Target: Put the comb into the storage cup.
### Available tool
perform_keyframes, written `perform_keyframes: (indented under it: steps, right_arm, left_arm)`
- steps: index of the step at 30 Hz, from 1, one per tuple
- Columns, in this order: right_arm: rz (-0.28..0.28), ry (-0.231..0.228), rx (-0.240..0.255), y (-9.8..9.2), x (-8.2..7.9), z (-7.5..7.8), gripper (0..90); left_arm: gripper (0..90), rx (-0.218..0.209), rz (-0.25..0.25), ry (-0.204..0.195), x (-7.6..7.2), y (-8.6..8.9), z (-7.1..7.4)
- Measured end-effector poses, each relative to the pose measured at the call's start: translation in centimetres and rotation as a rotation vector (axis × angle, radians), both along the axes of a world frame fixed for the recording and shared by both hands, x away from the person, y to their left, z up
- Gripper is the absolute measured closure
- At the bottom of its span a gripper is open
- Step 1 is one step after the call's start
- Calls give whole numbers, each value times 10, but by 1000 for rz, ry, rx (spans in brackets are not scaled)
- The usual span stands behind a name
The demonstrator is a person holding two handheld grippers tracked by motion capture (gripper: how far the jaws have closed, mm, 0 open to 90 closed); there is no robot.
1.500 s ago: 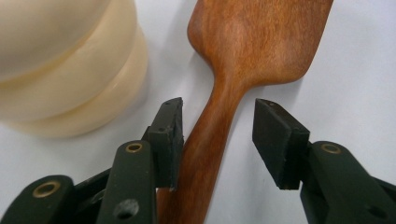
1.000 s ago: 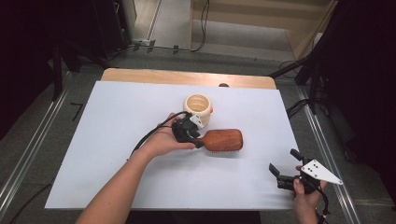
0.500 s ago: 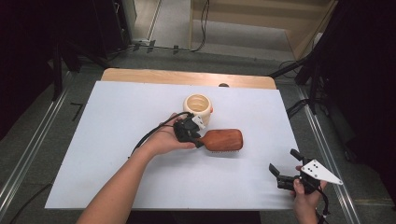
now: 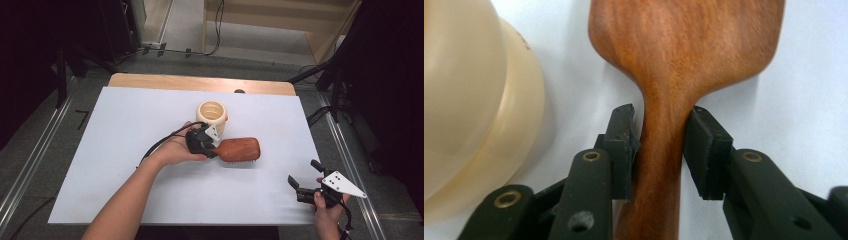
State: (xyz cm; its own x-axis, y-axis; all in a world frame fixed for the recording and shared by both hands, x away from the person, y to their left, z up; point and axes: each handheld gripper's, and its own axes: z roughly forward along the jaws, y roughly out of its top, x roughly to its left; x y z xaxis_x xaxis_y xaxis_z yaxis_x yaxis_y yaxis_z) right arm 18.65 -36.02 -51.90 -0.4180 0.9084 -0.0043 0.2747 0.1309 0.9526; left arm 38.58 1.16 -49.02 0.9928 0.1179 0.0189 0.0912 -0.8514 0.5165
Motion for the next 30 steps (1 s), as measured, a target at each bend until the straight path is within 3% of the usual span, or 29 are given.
perform_keyframes:
  steps: [4, 15, 18, 19, 30]
  right_arm:
    - [0, 0, -1, 0, 0, 0, 0]
    - [1, 0, 1, 0, 0, 0, 0]
    - [1, 0, 1, 0, 0, 0, 0]
    - [1, 0, 1, 0, 0, 0, 0]
    - [-2, -1, 1, 0, 0, 0, 0]
  left_arm:
    - [707, 2, -34, -21, -2, 0, 0]
    - [718, 7, -23, -19, -7, -2, 1]
    - [719, -18, -8, -15, -7, -1, 3]
    - [720, -33, -9, 5, -6, 0, 3]
    - [720, -109, 36, -2, -12, 7, 0]
